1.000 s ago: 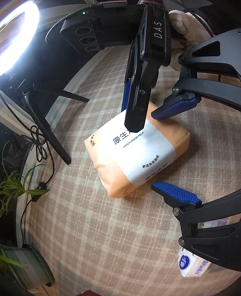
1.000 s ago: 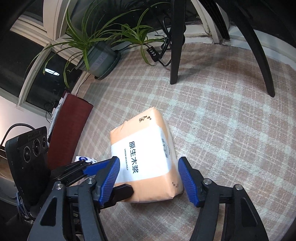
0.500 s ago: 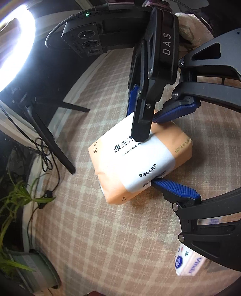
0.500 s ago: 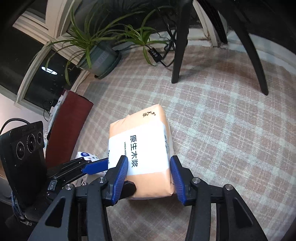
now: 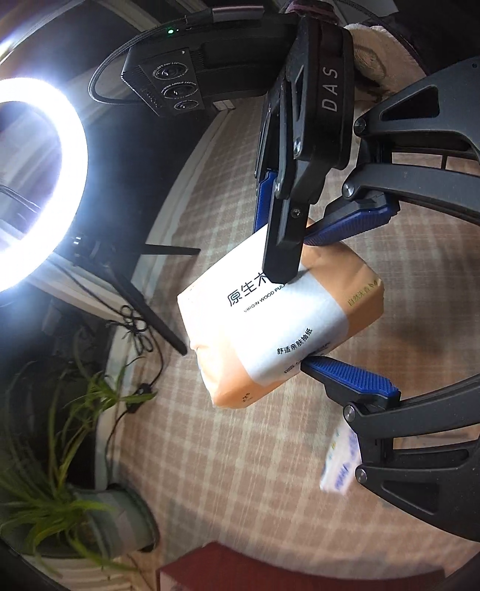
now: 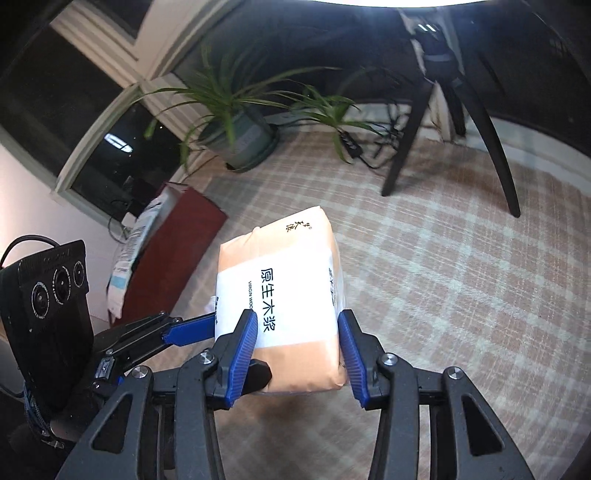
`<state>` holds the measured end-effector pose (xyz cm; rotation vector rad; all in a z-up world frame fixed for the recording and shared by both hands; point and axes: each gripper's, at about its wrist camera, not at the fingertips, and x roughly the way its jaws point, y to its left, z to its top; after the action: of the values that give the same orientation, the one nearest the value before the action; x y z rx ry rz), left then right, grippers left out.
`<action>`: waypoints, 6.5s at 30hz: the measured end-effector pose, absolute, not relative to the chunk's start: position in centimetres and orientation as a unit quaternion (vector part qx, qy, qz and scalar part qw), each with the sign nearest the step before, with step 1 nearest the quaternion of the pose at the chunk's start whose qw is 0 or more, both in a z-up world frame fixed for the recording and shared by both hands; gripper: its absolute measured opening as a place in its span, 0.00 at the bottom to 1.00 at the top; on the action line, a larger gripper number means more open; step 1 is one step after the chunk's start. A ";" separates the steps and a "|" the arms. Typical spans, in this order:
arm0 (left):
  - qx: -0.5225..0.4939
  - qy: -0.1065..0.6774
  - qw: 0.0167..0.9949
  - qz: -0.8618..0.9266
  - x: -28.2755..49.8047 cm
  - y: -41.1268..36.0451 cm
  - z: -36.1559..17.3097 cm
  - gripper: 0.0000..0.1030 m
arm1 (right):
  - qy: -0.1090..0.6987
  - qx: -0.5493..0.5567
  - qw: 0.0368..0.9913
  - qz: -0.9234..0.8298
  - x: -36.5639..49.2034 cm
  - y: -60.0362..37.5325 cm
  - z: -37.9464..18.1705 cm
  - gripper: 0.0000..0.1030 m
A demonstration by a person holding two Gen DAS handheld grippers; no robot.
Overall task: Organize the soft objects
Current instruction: 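Lift the tissue pack with the right tool and carry it over the box, then open the right tool to drop the tissue pack into the box, then move both tools toward the grey sachet and white Vinda tissue pack, then close the right tool on the white Vinda tissue pack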
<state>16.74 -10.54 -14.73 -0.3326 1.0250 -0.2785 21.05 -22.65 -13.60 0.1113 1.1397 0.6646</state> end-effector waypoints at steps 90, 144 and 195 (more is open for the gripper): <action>-0.152 0.465 0.872 -0.011 2.5 25.4 -11.9 0.65 | 0.503 -0.033 0.777 0.377 11.0 14.3 -11.9 0.52; -0.194 0.523 0.830 0.028 0.8 2.8 -20.0 0.66 | 0.438 -0.346 0.755 0.344 13.4 -5.2 -19.0 0.27; -0.060 0.552 0.831 -0.026 6.1 0.2 -21.3 0.71 | 0.561 -0.264 0.722 0.308 16.7 -11.0 -22.3 0.47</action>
<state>6.08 0.17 -21.32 -0.1279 1.1709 -0.0542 16.68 -10.98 -22.27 -0.5834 1.2396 0.6800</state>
